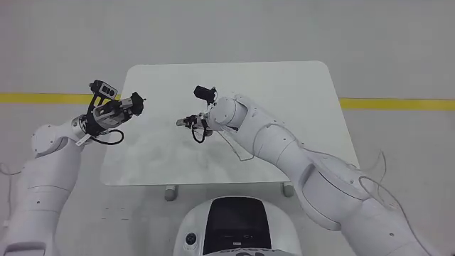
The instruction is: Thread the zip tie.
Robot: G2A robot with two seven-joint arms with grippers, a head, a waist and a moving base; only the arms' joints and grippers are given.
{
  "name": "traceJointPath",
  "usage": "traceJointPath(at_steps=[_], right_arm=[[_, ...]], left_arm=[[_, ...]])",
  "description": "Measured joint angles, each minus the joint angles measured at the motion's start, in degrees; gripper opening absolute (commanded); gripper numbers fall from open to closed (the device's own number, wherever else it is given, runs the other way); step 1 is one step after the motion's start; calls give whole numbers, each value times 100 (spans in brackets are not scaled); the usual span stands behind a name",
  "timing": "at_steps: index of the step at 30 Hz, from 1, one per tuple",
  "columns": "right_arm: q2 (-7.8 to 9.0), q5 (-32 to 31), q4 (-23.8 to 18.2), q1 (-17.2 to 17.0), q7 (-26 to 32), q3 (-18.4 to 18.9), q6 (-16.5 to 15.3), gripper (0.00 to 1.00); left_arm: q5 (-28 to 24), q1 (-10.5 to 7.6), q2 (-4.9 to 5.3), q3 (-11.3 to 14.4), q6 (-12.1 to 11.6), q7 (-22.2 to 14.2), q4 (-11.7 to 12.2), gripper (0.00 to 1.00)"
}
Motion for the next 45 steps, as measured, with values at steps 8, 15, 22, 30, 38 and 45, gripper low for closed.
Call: traceJointPath(at_steps=[8, 15, 22, 30, 38, 45], right_arm=[[-100, 4, 61, -264, -557, 172, -546, 100], [-316, -266, 413, -354, -989, 81, -860, 100], [-463, -471, 608, -281, -1235, 106, -1151, 100], [-466, -476, 613, -274, -1194, 105, -1138, 100], [-450, -1112, 444, -328, -1499, 31, -743, 100], [-543, -1490, 511, -411, -1548, -26, -573, 100]], left_arm=[[0, 0, 0, 0, 0, 0, 0, 0], [0, 0, 0, 0, 0, 0, 0, 0], [0, 0, 0, 0, 0, 0, 0, 0], [0, 0, 0, 0, 0, 0, 0, 0], [0, 0, 0, 0, 0, 0, 0, 0], [0, 0, 0, 0, 0, 0, 0, 0]])
